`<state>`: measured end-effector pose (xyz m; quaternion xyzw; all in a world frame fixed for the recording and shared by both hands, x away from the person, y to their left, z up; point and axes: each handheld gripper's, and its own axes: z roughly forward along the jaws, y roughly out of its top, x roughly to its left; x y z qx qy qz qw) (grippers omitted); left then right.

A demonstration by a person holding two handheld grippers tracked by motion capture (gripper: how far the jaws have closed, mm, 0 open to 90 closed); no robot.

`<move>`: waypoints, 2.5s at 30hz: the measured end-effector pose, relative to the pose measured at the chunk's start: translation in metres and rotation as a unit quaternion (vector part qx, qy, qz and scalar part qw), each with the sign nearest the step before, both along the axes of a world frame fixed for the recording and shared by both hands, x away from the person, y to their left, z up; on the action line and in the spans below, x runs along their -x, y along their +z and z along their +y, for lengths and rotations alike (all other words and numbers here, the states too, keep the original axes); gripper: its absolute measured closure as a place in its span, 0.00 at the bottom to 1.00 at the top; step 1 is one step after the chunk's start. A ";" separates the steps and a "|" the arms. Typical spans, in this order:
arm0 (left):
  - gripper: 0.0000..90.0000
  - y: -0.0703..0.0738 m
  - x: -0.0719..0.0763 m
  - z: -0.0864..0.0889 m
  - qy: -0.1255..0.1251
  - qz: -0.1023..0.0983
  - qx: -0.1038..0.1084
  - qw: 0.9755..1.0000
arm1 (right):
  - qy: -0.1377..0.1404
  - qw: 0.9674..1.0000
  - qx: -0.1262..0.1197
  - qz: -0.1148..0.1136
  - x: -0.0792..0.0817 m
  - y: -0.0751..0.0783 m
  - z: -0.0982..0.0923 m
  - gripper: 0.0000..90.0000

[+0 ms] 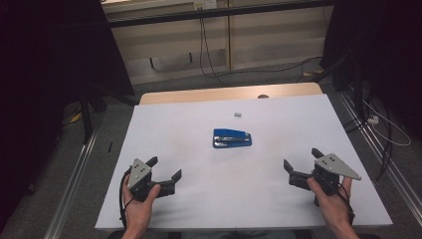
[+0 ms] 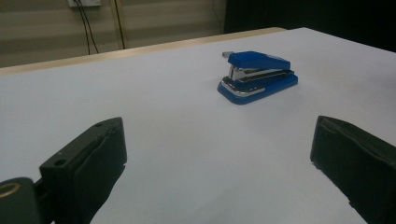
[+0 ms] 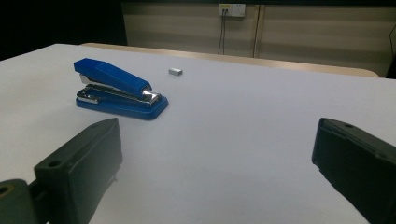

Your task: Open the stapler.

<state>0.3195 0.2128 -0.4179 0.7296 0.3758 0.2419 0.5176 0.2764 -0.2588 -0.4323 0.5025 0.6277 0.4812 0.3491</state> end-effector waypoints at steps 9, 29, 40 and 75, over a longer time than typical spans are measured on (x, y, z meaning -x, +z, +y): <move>0.04 0.000 0.000 0.001 0.003 0.006 -0.013 1.000 | 0.003 1.000 -0.002 0.002 -0.004 -0.001 0.000 0.01; 0.05 -0.001 -0.012 -0.009 -0.008 0.011 -0.027 1.000 | 0.004 1.000 -0.003 0.009 -0.009 -0.004 -0.002 0.02; 0.06 0.000 -0.019 -0.025 -0.038 0.017 -0.033 0.999 | 0.018 1.000 0.004 0.014 -0.019 -0.004 0.008 0.02; 0.06 0.015 -0.058 -0.059 -0.071 0.003 -0.041 0.997 | 0.130 0.991 0.014 -0.006 -0.070 0.000 0.072 0.02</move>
